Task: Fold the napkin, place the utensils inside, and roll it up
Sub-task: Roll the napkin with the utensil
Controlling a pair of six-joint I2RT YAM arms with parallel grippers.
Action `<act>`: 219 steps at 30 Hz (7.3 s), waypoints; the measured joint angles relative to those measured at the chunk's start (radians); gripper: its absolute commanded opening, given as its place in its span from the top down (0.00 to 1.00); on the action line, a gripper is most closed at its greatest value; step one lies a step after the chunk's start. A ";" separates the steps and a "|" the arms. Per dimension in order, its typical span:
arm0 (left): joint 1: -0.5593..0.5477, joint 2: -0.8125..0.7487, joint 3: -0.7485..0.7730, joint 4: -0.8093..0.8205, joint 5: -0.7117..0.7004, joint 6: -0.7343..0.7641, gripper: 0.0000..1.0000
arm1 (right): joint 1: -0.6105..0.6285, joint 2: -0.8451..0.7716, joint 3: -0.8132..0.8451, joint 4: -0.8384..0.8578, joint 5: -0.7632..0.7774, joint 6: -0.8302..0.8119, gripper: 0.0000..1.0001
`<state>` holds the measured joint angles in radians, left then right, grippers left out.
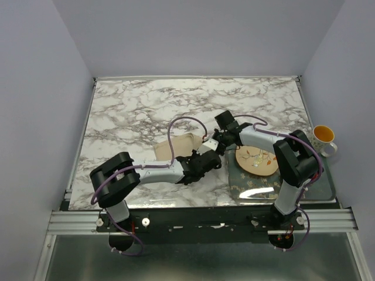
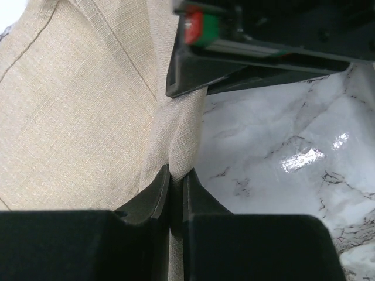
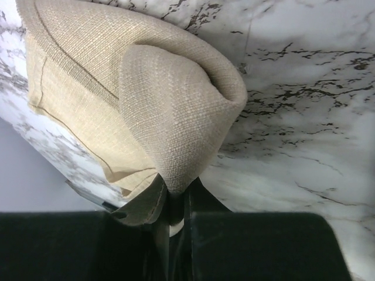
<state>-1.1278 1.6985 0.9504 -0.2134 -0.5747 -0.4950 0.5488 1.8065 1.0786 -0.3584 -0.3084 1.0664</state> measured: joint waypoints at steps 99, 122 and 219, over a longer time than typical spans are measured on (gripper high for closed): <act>0.716 0.080 -0.573 1.101 1.266 -0.687 1.00 | 0.061 0.039 -0.116 0.398 -0.103 -0.035 0.30; 0.716 0.031 -0.576 1.103 1.295 -0.752 1.00 | 0.061 0.027 -0.152 0.445 -0.096 -0.004 0.30; -0.044 0.050 0.068 -0.195 -0.069 -0.041 1.00 | 0.065 0.046 0.037 -0.032 -0.014 0.096 0.56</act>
<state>-1.1717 1.7481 1.0180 -0.4080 -0.6434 -0.5358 0.6140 1.8526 1.1156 -0.3904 -0.3222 1.1625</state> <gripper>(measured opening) 0.196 0.306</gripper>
